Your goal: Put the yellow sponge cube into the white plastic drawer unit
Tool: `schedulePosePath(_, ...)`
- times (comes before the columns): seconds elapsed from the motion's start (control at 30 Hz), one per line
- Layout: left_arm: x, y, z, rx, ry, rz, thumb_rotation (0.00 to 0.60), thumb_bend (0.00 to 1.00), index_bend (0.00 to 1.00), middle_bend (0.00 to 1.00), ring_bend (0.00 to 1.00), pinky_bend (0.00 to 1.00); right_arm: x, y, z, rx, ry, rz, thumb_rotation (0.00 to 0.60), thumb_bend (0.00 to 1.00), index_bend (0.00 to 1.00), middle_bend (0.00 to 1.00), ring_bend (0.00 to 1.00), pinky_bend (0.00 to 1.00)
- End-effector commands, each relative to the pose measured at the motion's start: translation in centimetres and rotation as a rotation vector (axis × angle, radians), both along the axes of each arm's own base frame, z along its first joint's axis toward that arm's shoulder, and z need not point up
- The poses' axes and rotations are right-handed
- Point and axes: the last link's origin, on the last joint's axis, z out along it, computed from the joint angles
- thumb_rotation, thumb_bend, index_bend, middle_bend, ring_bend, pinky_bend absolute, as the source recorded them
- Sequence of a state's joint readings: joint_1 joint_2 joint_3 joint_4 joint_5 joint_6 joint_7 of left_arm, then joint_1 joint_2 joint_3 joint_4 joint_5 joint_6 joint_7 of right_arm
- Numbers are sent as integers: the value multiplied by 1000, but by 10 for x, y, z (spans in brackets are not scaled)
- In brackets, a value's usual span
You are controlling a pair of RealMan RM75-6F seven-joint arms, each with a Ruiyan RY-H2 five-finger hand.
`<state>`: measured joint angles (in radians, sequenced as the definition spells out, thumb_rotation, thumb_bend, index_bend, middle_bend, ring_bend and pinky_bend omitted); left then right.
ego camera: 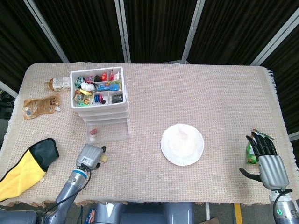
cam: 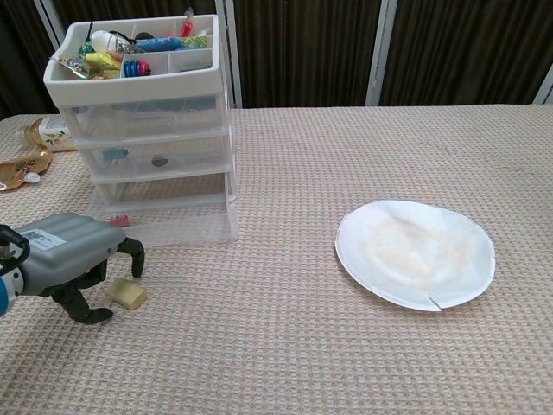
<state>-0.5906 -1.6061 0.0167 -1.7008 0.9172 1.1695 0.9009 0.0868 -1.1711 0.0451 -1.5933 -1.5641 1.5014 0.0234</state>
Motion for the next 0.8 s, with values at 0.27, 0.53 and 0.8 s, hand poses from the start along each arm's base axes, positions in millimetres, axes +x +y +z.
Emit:
schedulePosePath(0.27, 3, -2, -8, -13, -28, 11, 600, 565, 519, 998, 895, 610, 0, 0, 0, 0, 1, 0, 600, 0, 77, 0, 0, 0)
schedulePosePath(0.53, 9, -6, -3, -7, -75, -3, 600, 587, 568, 998, 895, 610, 0, 0, 0, 0, 0, 1, 600, 0, 78, 0, 0, 0)
schedulePosePath(0.8, 31, 5, 26, 83, -162, -71, 600, 587, 569, 998, 895, 610, 0, 0, 0, 3, 1, 1, 600, 0, 77, 0, 0, 0)
